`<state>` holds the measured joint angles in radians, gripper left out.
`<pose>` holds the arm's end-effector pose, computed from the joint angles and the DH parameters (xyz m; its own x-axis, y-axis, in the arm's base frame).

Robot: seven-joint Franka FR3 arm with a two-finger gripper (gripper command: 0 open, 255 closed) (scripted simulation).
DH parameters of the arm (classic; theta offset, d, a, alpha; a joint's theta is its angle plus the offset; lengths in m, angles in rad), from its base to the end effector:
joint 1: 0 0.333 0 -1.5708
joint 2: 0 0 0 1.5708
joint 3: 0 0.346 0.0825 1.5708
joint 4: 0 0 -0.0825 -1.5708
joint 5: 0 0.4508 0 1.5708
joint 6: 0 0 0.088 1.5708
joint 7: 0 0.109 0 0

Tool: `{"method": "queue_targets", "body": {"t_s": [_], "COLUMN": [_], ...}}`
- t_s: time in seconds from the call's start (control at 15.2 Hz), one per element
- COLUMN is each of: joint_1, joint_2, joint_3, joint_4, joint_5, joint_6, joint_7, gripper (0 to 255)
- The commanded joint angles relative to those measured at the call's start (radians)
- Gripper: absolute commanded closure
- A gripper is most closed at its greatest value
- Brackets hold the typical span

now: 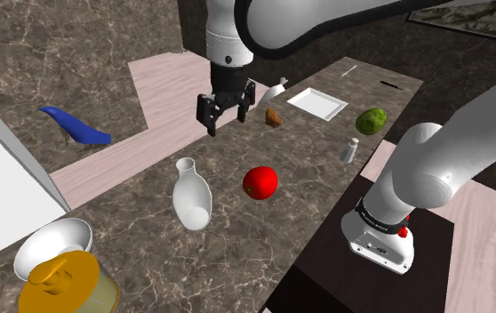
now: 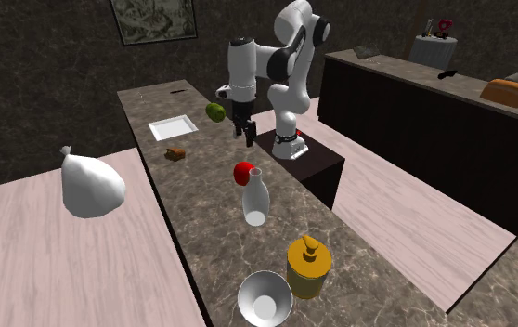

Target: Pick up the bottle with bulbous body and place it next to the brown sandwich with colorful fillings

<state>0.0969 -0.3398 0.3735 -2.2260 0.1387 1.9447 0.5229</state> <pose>0.4500 0.2525 0.5086 0.9926 -0.1181 0.0295 -0.1173 -0.9927 -0.0275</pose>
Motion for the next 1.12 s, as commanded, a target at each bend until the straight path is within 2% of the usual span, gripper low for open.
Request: {"method": "queue_targets", "body": {"t_s": [0.0, 0.53, 1.06], "joint_1": [0.003, 0.043, 0.049], "joint_2": [0.069, 0.373, 0.410], "joint_3": [0.034, 0.142, 0.141], "joint_4": [0.040, 0.261, 0.197], "joint_5": [-0.013, -0.138, -0.159], "joint_6": [0.022, 0.059, 0.155], "joint_7": [0.044, 0.242, 0.257], "gripper": [0, 0, 0]}}
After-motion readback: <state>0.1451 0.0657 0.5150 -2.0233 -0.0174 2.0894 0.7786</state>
